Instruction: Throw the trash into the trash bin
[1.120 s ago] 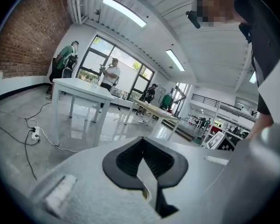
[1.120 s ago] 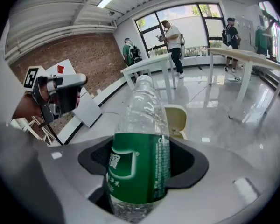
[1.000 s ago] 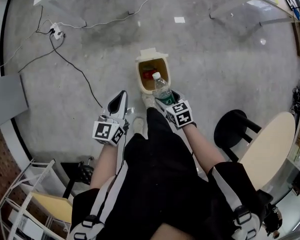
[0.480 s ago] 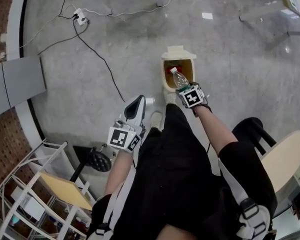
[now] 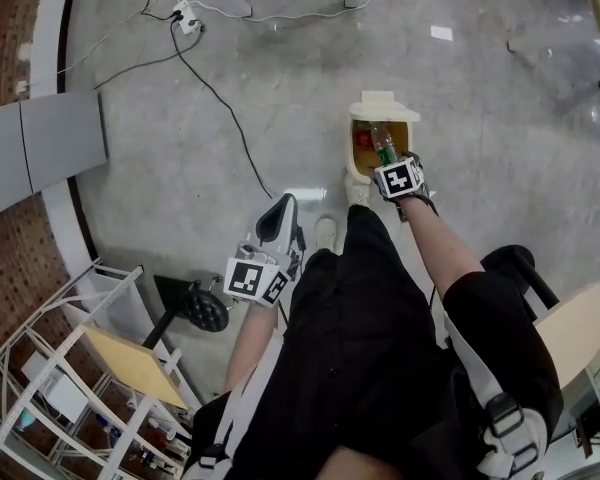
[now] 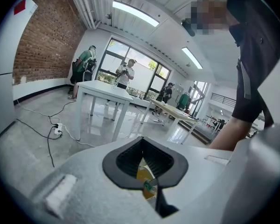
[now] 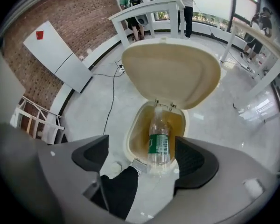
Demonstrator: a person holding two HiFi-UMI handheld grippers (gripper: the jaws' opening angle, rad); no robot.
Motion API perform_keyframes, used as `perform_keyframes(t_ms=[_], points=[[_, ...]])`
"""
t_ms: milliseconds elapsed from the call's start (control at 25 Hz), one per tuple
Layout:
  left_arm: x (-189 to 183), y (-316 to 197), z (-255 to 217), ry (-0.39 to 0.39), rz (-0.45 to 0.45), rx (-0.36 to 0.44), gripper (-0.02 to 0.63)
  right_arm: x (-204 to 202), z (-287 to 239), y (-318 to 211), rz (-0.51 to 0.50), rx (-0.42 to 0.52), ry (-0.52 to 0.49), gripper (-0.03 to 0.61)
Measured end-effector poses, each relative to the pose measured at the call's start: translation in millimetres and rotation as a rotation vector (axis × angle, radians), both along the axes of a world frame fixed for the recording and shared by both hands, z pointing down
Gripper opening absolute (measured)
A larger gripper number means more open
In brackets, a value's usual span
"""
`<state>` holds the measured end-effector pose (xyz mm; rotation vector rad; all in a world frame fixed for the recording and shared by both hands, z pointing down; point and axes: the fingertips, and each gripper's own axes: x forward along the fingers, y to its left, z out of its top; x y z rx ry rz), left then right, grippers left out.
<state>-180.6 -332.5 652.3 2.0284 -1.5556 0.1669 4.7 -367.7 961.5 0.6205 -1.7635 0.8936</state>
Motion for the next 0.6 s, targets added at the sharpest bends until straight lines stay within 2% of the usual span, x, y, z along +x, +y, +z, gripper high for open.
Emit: perform_keyframes(t_ms=[80,160,240,320,600], points=[[1.8,-8.2,-0.5,0.015,0.009,0.016,0.003,5.5,-7.9,-0.9,0.019,-0.005,-0.003,0.44],[7.5,-14.4,-2.7,0.025,0.033,0.037,0.003,13.3,-20.6,-1.3,0.052,0.022,-0.011,0.394],[12.7,-21.7,-9.2,0.035,0.063,0.066,0.003,19.7,-38.9,-7.0,0.095,0.094,-0.037,0.313],[14.1,-28.8,-18.0,0.048,0.093,0.093,0.003,22.5,-64.0,-13.4,0.144,0.168,-0.07,0.268],[-10.2,-47.1,-38.8,0.084,0.19,0.178,0.003,12.3,-163.3,-29.9,0.344,0.398,-0.177,0.183]])
